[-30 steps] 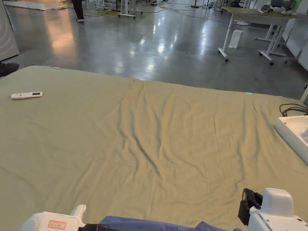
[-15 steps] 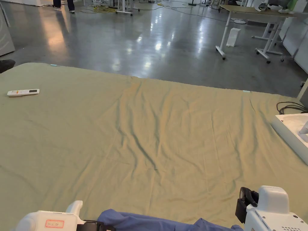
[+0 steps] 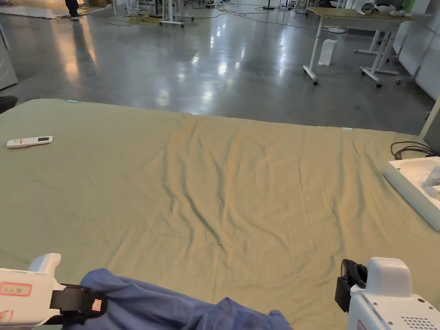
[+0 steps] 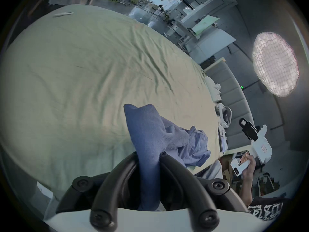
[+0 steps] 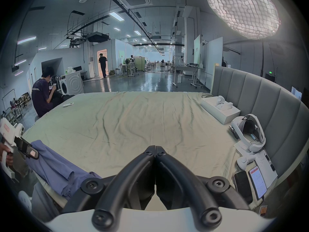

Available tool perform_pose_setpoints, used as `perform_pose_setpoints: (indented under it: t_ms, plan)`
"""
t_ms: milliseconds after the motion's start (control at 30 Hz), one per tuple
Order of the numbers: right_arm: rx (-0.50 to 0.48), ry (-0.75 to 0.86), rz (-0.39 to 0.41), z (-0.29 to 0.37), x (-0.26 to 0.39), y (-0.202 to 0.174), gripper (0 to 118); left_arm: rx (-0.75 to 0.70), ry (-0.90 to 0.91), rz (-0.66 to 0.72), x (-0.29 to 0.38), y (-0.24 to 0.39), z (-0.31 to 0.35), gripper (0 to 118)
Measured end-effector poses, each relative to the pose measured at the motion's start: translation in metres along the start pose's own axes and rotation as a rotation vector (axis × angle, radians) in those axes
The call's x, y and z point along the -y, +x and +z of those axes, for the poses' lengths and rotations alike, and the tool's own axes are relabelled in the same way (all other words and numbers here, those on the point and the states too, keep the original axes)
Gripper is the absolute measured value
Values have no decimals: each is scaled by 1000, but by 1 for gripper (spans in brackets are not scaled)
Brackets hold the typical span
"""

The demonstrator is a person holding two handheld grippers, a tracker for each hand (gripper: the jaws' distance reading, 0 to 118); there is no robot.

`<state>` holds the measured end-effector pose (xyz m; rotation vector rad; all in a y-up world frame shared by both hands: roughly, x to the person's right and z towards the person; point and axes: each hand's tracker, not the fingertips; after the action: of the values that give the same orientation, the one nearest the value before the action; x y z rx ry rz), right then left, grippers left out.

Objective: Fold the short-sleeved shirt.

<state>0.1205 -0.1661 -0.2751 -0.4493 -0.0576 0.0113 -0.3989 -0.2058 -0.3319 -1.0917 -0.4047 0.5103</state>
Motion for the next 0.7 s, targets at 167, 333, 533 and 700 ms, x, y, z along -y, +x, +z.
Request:
perform_pose_setpoints:
  t_ms: [167,333,533,700]
  plan:
    - [-14,-7,-15,-5,4,-1,0,-18,-3,29,5,26,8,11]
    - [-29,-15,-26,-7,8,-3,0,16,-34,40,11,69,0,11]
    - [-33,-22,-43,-6,14,4,0,14,-78,-9,13,122,-19,11]
    - [-23,-40,-61,-6,22,13,0,-13,-125,-46,15,155,-53,11]
